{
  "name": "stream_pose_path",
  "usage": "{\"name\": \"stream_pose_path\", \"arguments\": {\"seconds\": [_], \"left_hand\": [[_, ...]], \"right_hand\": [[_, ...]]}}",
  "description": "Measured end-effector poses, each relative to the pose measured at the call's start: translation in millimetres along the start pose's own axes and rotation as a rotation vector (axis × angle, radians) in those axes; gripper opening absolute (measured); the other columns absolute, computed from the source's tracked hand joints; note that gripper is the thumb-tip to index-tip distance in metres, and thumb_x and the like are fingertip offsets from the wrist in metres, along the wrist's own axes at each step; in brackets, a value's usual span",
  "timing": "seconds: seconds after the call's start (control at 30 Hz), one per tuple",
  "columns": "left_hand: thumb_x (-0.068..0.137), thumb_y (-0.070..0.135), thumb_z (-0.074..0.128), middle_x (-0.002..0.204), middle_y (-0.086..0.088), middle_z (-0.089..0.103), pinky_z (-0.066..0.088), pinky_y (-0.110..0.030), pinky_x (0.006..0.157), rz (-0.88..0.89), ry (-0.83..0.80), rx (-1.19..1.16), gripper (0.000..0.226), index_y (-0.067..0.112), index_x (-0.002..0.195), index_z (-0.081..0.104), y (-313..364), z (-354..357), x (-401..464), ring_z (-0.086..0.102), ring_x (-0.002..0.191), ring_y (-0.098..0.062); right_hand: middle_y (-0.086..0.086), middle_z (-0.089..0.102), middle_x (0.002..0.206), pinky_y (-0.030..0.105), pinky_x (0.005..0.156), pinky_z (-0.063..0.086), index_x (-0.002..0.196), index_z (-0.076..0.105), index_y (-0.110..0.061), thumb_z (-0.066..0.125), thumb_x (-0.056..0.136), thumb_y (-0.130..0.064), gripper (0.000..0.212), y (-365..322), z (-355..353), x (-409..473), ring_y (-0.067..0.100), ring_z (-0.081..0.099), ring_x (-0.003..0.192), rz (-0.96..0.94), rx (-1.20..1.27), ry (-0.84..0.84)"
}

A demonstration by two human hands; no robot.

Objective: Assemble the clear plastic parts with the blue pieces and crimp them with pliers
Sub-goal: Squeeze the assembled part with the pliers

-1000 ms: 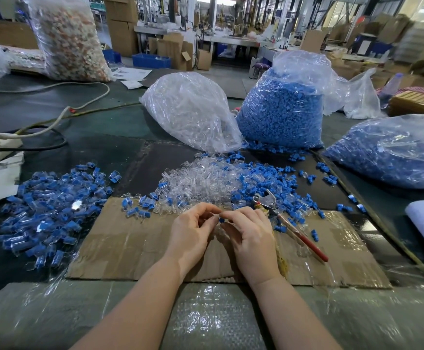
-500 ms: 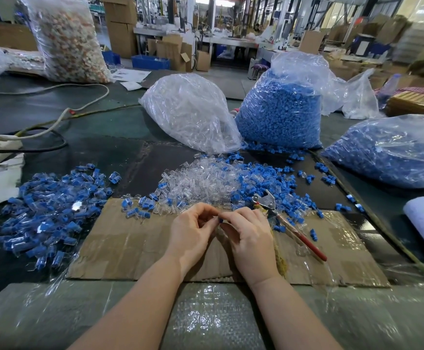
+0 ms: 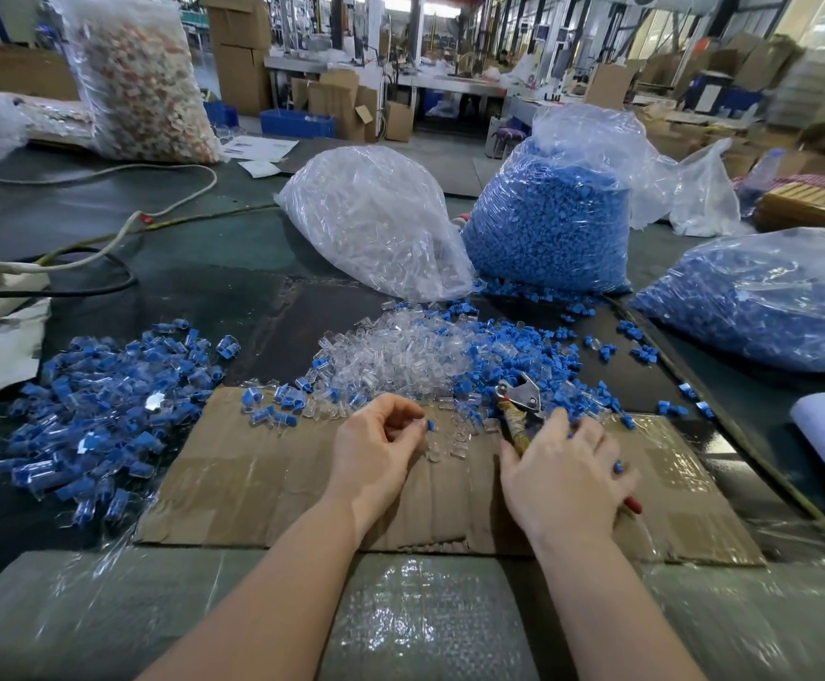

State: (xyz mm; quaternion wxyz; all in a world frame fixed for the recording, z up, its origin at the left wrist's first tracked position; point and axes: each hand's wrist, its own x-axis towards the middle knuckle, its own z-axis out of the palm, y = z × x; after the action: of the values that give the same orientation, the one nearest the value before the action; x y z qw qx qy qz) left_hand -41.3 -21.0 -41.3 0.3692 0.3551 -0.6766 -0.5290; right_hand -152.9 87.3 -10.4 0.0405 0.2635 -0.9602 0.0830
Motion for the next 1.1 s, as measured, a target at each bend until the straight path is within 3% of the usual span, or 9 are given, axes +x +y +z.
{"name": "stream_pose_path", "arguments": {"seconds": [0.1,0.27,0.4,0.53,0.67,0.9,1.1], "left_hand": [[0.085,0.005,0.064,0.076,-0.005,0.067,0.05,-0.016,0.061,-0.009,0.0,-0.019,0.013,0.019,0.084,0.063,1,0,2,0.063,0.068,-0.011],[0.086,0.002,0.062,0.068,-0.003,0.063,0.048,-0.014,0.052,-0.088,0.006,-0.122,0.013,0.014,0.083,0.063,2,1,9,0.059,0.054,-0.002],[0.086,-0.001,0.06,0.063,-0.005,0.06,0.046,-0.021,0.047,-0.23,0.04,-0.308,0.012,0.01,0.082,0.061,3,3,16,0.055,0.048,-0.008],[0.087,0.001,0.06,0.056,-0.003,0.059,0.042,-0.02,0.041,-0.335,0.053,-0.422,0.01,0.01,0.081,0.06,7,2,22,0.05,0.041,-0.008],[0.088,-0.001,0.057,0.057,-0.006,0.06,0.038,-0.018,0.036,-0.364,0.055,-0.475,0.013,0.009,0.081,0.059,9,0,24,0.049,0.037,-0.007],[0.088,0.002,0.06,0.057,-0.004,0.06,0.038,-0.017,0.035,-0.364,0.086,-0.447,0.011,0.01,0.08,0.061,9,0,24,0.051,0.038,-0.008],[0.087,0.002,0.061,0.052,0.001,0.059,0.043,-0.019,0.038,-0.337,0.111,-0.421,0.013,0.011,0.078,0.063,9,1,22,0.054,0.04,-0.007]], "right_hand": [[0.011,0.04,0.135,0.05,0.101,0.03,0.132,0.035,-0.015,0.043,0.088,-0.059,0.063,9,-3,1,0.029,0.037,0.124,0.031,-0.046,-0.101],[0.01,0.048,0.121,0.04,0.092,0.041,0.11,0.045,-0.014,0.038,0.094,-0.047,0.037,8,-14,1,0.028,0.046,0.111,-0.055,-0.061,-0.065],[0.005,0.053,0.107,0.034,0.083,0.044,0.102,0.045,-0.015,0.03,0.097,-0.046,0.035,3,-27,2,0.022,0.051,0.096,-0.257,0.064,-0.056],[-0.001,0.046,0.074,0.029,0.055,0.029,0.081,0.045,-0.015,0.036,0.098,-0.042,0.034,-13,-39,2,0.013,0.041,0.063,-0.348,0.421,-0.362],[-0.002,0.035,0.056,0.029,0.048,0.022,0.063,0.036,-0.016,0.044,0.096,-0.033,0.038,-20,-47,0,0.013,0.032,0.048,-0.346,0.553,-0.522],[0.009,0.041,0.073,0.036,0.061,0.027,0.078,0.044,-0.012,0.05,0.082,-0.007,0.009,-16,-53,4,0.021,0.038,0.067,-0.307,0.616,-0.738],[0.006,0.041,0.071,0.036,0.063,0.026,0.087,0.053,-0.009,0.044,0.082,-0.005,0.011,-16,-54,4,0.021,0.038,0.069,-0.323,0.575,-0.764]]}}
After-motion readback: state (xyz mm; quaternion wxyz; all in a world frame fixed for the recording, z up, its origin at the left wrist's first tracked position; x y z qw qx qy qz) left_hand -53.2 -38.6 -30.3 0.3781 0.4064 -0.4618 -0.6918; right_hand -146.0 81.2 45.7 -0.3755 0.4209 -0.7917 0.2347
